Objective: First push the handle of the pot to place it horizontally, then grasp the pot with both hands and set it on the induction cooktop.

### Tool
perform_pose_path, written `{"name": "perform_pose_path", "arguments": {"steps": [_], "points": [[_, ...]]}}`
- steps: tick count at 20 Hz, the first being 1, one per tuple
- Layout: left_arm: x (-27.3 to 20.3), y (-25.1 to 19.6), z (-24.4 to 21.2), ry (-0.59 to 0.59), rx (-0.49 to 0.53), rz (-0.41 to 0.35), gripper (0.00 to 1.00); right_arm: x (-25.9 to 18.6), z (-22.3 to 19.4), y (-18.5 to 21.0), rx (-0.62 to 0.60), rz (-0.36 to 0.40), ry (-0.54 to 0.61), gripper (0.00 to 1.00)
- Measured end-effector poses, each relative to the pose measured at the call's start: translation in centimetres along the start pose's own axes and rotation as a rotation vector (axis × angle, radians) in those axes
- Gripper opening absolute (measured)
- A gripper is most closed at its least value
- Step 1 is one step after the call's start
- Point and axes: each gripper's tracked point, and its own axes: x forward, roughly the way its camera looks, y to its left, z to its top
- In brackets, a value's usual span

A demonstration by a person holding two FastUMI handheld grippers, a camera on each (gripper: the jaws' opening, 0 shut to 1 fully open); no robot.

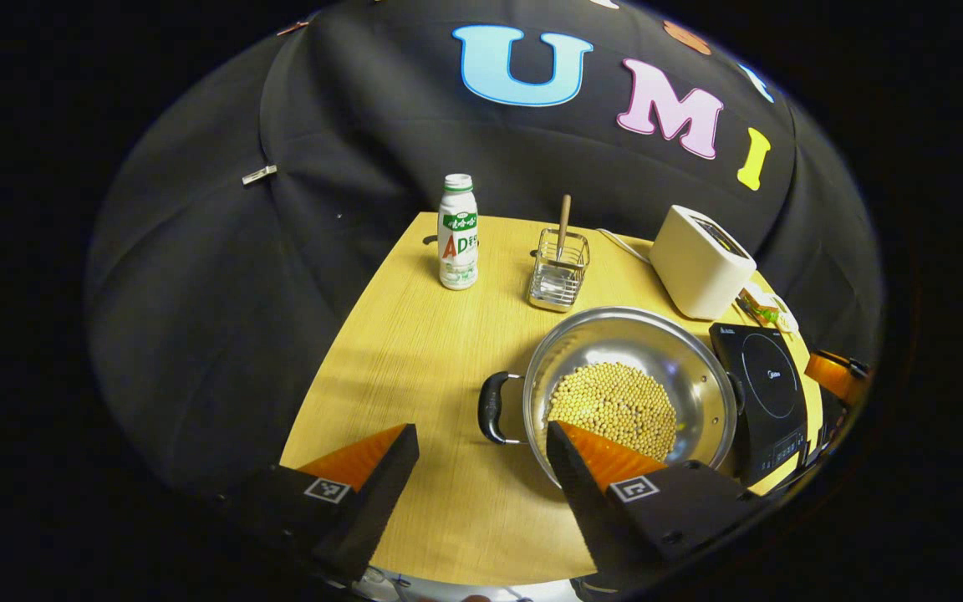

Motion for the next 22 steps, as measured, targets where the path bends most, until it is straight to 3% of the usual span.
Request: {"name": "perform_pose_path", "arguments": {"steps": [4, 13, 14, 15, 18, 19, 22], "points": [[1.3, -0.1, 1.1, -0.035, 0.019, -0.001, 0.95, 2.4, -0.6, 0.7, -0.006, 0.007, 0.031, 0.99], [5.9, 0.1, 1.5, -0.066, -0.052, -0.031, 0.95, 8.4, -4.8, 3.1, 0.023, 0.055, 0.142, 1.00], [6.4, 0.0, 1.3, -0.064, -0.062, -0.040, 0.95, 8.7, -5.1, 3.5, 0.019, 0.063, 0.148, 0.95], [6.8, -0.3, 1.3, -0.062, -0.073, -0.053, 0.96, 9.0, -5.4, 3.8, 0.014, 0.070, 0.155, 1.00], [8.0, -0.8, 0.7, -0.051, -0.098, -0.075, 0.95, 9.9, -6.2, 4.2, -0.006, 0.079, 0.167, 0.95], [8.4, -0.9, 0.6, -0.050, -0.104, -0.081, 0.96, 10.1, -6.3, 4.2, -0.013, 0.077, 0.167, 1.00], [9.3, -1.1, -0.2, -0.033, -0.112, -0.099, 0.95, 10.4, -7.2, 4.5, -0.008, 0.087, 0.184, 1.00]]}}
